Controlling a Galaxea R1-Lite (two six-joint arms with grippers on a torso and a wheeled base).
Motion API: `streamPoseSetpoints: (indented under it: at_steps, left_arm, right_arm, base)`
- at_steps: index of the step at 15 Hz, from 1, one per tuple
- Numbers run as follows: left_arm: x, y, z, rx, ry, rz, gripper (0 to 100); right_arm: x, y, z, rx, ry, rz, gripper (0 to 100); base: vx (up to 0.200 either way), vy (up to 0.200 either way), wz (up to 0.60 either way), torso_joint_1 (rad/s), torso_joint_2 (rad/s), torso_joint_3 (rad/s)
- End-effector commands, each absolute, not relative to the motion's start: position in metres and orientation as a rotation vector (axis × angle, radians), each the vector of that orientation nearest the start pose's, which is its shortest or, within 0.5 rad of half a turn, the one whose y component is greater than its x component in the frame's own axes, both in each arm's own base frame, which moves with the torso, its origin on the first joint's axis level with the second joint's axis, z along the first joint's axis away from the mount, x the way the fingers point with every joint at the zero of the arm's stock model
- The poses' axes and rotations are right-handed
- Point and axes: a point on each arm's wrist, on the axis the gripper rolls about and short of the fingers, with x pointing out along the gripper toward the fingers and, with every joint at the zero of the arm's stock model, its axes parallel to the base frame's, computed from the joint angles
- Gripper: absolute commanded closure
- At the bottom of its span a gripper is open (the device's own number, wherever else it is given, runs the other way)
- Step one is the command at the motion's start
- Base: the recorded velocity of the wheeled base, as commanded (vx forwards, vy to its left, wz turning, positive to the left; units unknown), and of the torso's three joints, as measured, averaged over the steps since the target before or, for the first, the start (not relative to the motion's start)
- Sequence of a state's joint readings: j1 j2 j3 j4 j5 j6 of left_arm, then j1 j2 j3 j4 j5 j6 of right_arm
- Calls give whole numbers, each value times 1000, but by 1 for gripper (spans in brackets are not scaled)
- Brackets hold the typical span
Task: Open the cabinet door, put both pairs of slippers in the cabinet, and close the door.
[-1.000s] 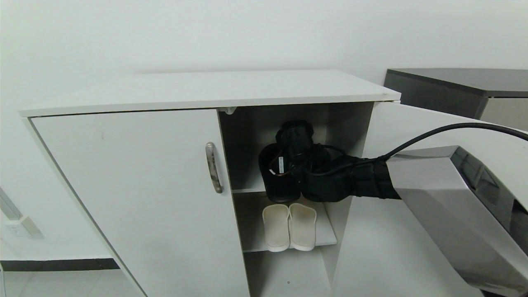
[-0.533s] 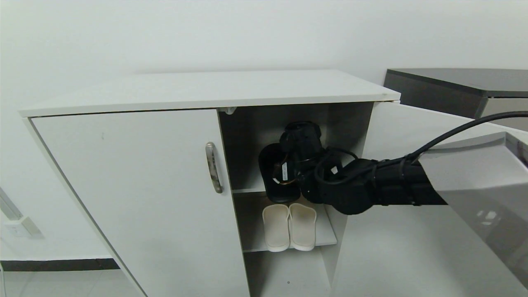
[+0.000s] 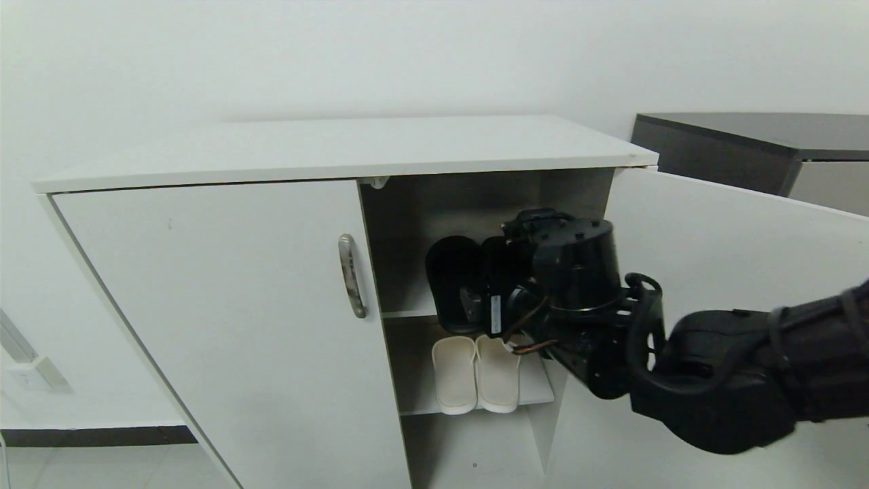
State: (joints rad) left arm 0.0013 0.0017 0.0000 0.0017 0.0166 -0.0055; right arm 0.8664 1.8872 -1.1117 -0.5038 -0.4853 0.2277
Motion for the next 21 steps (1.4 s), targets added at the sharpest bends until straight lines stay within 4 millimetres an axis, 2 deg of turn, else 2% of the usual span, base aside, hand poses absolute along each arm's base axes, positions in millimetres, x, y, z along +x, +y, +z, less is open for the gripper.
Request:
streamPoseSetpoints:
  at_steps: [1,2,14,21]
  left_arm:
    - [-23,0,75,-6,3,18,100]
    - [-23,0,75,-6,3,17,100]
    - [-23,0,75,-8,3,17,100]
    - [-23,0,75,-9,3,17,100]
  right_arm:
    - [219,250,204,92,210,424,0]
    - [217,248,200,99,202,427,100]
    - [213,252,194,77,205,447,100]
    - [212,252,192,63,206,447,100]
  base:
    - [0,0,0,0,0,0]
    - [0,0,0,0,0,0]
    - [0,0,0,0,0,0]
    - [-200,0,0,4,3,0]
